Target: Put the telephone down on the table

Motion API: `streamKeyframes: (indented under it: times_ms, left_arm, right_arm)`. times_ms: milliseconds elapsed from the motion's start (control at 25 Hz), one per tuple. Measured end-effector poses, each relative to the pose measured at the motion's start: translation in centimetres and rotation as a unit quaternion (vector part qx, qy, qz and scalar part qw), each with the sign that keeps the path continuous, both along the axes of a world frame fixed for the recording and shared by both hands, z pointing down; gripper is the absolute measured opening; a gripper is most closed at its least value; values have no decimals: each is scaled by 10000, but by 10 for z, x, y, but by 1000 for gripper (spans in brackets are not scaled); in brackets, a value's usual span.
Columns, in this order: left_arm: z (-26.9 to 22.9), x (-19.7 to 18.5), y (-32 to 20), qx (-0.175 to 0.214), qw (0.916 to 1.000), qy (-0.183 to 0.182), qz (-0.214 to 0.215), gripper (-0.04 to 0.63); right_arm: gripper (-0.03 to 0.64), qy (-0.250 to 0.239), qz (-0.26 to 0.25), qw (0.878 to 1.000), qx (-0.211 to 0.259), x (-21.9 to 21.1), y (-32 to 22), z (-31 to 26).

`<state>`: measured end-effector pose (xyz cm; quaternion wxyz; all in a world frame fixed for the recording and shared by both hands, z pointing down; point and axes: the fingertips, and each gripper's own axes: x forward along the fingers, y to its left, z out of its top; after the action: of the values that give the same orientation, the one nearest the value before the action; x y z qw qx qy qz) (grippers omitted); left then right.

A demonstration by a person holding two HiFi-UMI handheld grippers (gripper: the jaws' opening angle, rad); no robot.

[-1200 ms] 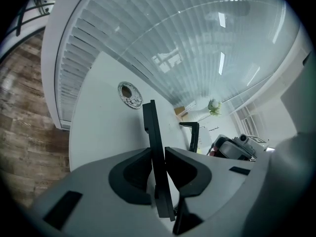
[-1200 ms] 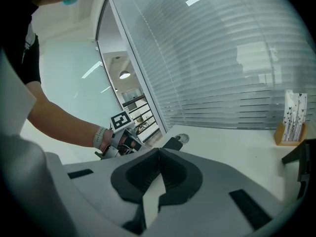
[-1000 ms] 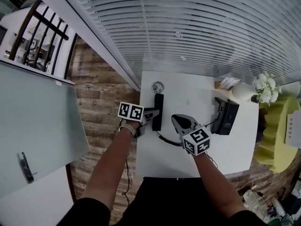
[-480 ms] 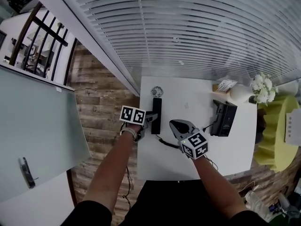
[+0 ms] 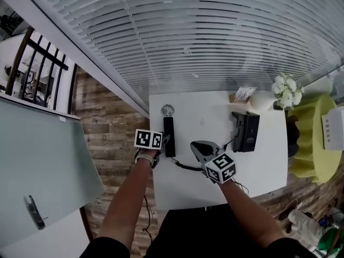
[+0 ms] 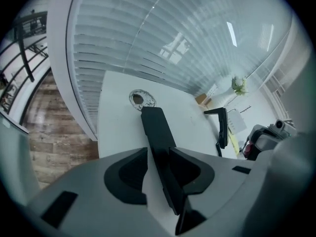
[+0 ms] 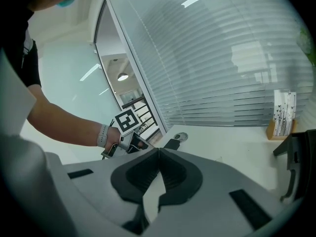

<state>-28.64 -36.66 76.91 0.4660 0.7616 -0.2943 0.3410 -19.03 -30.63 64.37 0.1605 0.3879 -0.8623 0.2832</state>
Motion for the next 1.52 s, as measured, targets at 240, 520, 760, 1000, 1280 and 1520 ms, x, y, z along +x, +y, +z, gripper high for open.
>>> streamKeyframes:
  times_ms: [240, 520, 760, 1000, 1280, 1520]
  left_arm:
    - [-35, 7, 12, 670, 9973, -182, -237, 143]
    - [-106, 67, 64, 1677, 9849, 322, 273, 141]
    - [-214, 133, 131, 2877, 9458, 1275, 810, 50]
    - [-291, 163, 180, 3724, 9131, 1455, 806, 9]
    - [-352, 190, 209, 4420, 8800, 1644, 568, 9]
    - [-372, 211, 229, 4522, 8718, 1810, 522, 9]
  right_arm:
    - [21, -62, 157, 9998, 89, 27, 17, -13]
    - [21, -110, 225, 9988, 425, 66, 47, -54]
    - [21, -154, 162, 9964, 819, 98, 86, -102]
    - [21, -419, 79, 9873, 1534, 113, 118, -178]
    - [21, -476, -93, 9759, 2127, 131, 144, -235]
    - [21, -467, -233, 9685, 2434, 143, 169, -259]
